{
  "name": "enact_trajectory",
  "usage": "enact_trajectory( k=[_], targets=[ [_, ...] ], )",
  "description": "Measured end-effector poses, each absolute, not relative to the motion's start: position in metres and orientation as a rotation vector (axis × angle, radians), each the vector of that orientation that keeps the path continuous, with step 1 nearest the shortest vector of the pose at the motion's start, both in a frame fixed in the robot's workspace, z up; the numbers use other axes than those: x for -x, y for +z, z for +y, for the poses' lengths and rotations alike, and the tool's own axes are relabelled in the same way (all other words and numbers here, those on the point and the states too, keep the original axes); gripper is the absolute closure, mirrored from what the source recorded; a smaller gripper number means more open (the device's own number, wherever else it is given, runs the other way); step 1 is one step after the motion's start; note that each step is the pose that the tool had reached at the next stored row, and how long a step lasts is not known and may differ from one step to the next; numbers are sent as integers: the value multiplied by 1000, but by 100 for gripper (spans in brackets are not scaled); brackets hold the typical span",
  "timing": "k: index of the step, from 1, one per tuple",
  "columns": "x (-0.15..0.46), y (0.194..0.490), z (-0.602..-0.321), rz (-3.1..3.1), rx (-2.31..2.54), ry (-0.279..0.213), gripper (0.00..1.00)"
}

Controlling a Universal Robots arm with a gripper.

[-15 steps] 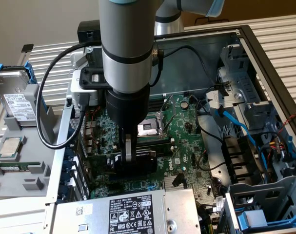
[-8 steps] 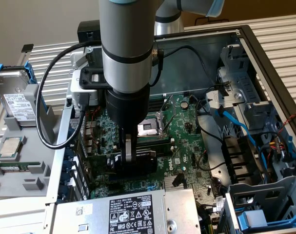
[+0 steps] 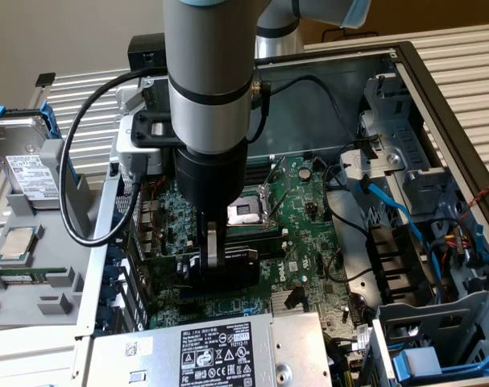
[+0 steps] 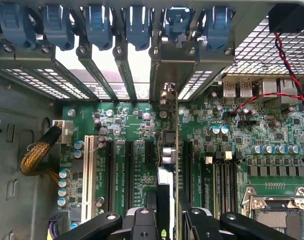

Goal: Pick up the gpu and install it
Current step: 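Pick up the gpu and move the gpu toward the slot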

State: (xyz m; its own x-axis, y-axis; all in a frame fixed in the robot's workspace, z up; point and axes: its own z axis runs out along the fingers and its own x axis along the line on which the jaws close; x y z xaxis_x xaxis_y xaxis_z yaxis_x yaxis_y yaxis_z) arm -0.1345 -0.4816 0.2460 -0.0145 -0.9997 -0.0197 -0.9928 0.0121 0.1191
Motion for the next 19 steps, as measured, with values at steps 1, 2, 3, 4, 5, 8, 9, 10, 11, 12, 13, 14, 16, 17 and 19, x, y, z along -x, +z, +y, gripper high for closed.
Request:
enact_trajectory(
  k=[1,2,3,4,5,8,9,10,11,12,13,14,16,17,19],
  targets=[
    [135,246,-482,-2184,-2155,-152,73],
    [134,246,-482,-2184,-2155,-152,73],
    [135,246,-482,-2184,-2155,-152,73],
    [135,246,-482,-2184,-2155,-152,73],
    [134,246,-482,-2184,-2155,-152,73],
    [135,246,-482,-2184,-2155,-152,66],
    [135,246,-482,-2184,-2155,-152,60],
    [135,246,-482,-2184,-2155,-152,60],
    [135,246,-482,-2184,-2155,-152,53],
    [134,246,-482,-2184,-2155,-152,53],
    [134,246,-482,-2184,-2155,-152,53],
    [134,246,-482,-2184,-2155,-152,53],
    [135,246,-482,-2184,-2155,-152,53],
    [135,247,-482,-2184,-2155,-152,53],
    [135,253,-482,-2184,-2155,-152,53]
  ],
)
